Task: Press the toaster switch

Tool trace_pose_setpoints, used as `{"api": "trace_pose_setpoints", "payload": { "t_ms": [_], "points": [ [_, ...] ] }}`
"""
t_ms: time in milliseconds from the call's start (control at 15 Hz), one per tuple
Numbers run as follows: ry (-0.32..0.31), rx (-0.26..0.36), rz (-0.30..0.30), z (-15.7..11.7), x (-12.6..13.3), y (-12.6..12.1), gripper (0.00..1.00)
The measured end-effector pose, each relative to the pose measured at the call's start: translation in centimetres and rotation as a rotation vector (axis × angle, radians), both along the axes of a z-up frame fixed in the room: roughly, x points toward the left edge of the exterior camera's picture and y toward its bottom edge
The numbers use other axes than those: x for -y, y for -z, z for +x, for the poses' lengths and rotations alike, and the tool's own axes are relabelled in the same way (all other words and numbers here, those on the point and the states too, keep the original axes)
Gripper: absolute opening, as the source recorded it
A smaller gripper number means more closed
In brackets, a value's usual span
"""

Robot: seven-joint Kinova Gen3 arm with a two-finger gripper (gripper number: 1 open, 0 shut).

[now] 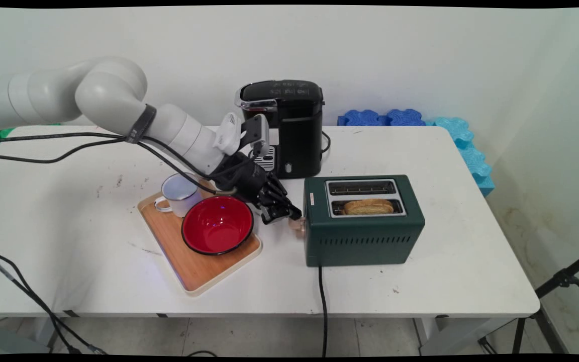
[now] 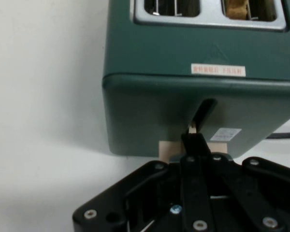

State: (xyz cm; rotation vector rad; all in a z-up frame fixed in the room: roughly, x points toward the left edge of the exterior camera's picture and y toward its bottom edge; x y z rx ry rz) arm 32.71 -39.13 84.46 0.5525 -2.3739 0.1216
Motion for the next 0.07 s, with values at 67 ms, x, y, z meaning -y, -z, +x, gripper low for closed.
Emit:
{"api": "trace_pose_setpoints", "payload": {
  "t_ms": [67],
  "points": [
    [-0.002, 0.001, 0.002, 0.11, -0.09, 0.10, 0.00]
  ]
}}
